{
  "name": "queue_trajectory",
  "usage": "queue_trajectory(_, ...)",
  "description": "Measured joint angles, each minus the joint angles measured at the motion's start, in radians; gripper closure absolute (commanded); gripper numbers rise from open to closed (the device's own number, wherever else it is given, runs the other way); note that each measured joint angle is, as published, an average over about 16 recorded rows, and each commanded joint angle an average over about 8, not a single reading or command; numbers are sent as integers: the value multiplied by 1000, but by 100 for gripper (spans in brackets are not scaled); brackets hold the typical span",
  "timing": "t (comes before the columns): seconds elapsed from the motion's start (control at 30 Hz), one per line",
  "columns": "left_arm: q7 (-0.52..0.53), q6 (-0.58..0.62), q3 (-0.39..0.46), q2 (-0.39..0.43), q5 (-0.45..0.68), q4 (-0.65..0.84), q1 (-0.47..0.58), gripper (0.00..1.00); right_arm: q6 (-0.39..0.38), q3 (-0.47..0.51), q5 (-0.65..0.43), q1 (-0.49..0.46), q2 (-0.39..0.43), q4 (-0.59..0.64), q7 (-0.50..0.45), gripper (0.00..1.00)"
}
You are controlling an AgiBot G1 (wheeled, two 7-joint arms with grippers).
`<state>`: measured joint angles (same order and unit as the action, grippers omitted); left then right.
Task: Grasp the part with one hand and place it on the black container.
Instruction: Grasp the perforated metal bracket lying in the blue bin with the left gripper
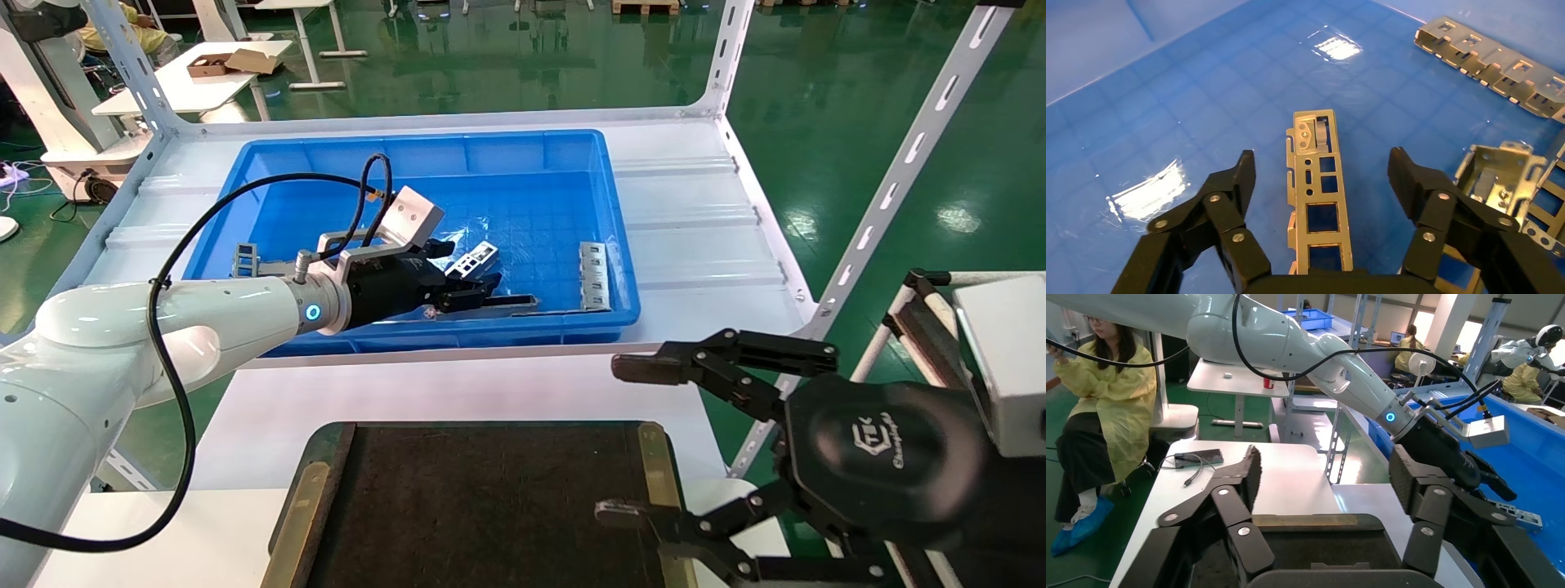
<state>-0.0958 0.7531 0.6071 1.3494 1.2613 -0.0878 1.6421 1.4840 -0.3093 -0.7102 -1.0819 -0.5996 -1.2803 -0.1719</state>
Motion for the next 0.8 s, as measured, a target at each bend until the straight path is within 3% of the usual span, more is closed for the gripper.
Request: queue_trajectory(0.8,10,4,10,-3,-28,-8,-1,100,0,-1,1,0,0,0,0,100)
